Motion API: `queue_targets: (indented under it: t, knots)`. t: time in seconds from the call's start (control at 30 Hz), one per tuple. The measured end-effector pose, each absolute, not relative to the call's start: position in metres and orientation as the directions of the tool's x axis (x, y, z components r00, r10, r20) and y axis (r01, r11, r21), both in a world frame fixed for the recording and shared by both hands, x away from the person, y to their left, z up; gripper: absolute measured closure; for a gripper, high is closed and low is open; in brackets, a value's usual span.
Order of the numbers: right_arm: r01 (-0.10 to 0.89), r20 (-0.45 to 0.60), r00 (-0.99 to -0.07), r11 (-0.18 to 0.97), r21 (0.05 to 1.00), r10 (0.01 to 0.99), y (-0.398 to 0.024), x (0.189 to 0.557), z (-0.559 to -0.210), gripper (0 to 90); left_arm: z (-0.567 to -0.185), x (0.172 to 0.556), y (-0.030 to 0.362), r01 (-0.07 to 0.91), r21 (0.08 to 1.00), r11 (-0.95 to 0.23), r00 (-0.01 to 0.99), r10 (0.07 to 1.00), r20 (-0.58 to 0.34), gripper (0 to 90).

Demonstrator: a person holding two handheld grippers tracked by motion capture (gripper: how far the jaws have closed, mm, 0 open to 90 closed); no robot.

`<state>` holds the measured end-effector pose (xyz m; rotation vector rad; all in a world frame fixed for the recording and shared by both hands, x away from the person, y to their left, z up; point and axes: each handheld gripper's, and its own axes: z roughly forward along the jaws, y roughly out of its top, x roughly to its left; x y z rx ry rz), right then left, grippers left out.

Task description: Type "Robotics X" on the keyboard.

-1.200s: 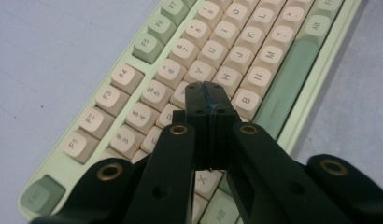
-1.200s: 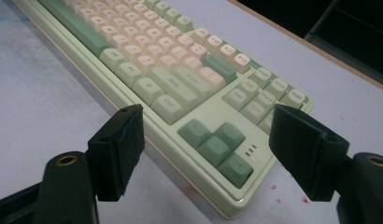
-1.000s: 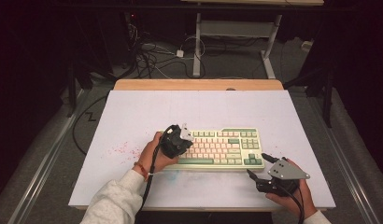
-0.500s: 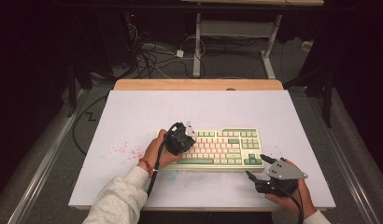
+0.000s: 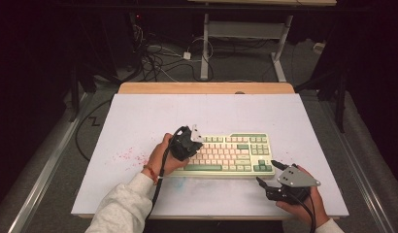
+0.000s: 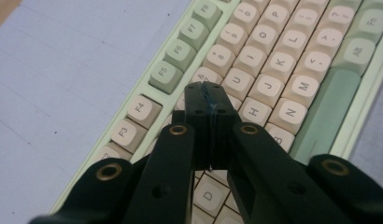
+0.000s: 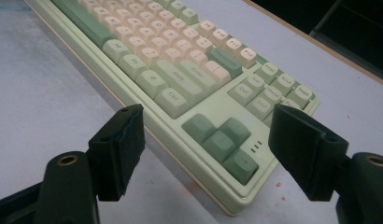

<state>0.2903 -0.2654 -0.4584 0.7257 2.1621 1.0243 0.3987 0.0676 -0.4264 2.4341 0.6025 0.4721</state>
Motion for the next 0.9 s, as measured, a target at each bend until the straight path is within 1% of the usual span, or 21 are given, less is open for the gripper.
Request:
queue_targets:
  t: [0.33,0.57,0.63,0.7,0.73,0.8,0.87,0.9]
  knots:
    - [0.207,-0.305,-0.647,0.546,0.812,0.698,-0.266,0.29,-0.458,27.2,-0.417,0.39,0.081,0.276,0.669,-0.69,0.827,0.526,0.2,81.3]
    - [0.204,-0.307,-0.648,0.547,0.811,0.697,-0.267,0.29,-0.457,27.2,-0.415,0.384,0.09,0.254,0.689,-0.679,0.819,0.529,0.22,74.1]
    - [0.204,-0.307,-0.647,0.547,0.812,0.698,-0.267,0.29,-0.457,27.2,-0.416,0.382,0.092,0.247,0.694,-0.677,0.817,0.531,0.227,70.0]
    - [0.203,-0.307,-0.648,0.547,0.812,0.697,-0.267,0.29,-0.457,27.2,-0.416,0.381,0.094,0.238,0.7,-0.673,0.814,0.532,0.234,67.8]
    - [0.204,-0.307,-0.647,0.546,0.813,0.698,-0.267,0.29,-0.457,27.2,-0.416,0.38,0.096,0.236,0.704,-0.669,0.809,0.537,0.239,64.3]
    - [0.206,-0.304,-0.647,0.544,0.813,0.7,-0.267,0.29,-0.456,27.2,-0.416,0.378,0.098,0.234,0.713,-0.661,0.805,0.543,0.239,61.3]
    - [0.207,-0.303,-0.646,0.543,0.814,0.701,-0.267,0.29,-0.456,27.2,-0.416,0.375,0.101,0.222,0.724,-0.653,0.796,0.55,0.252,54.0]
    - [0.207,-0.301,-0.647,0.542,0.815,0.701,-0.267,0.29,-0.456,27.2,-0.416,0.374,0.103,0.214,0.73,-0.649,0.791,0.554,0.26,52.9]
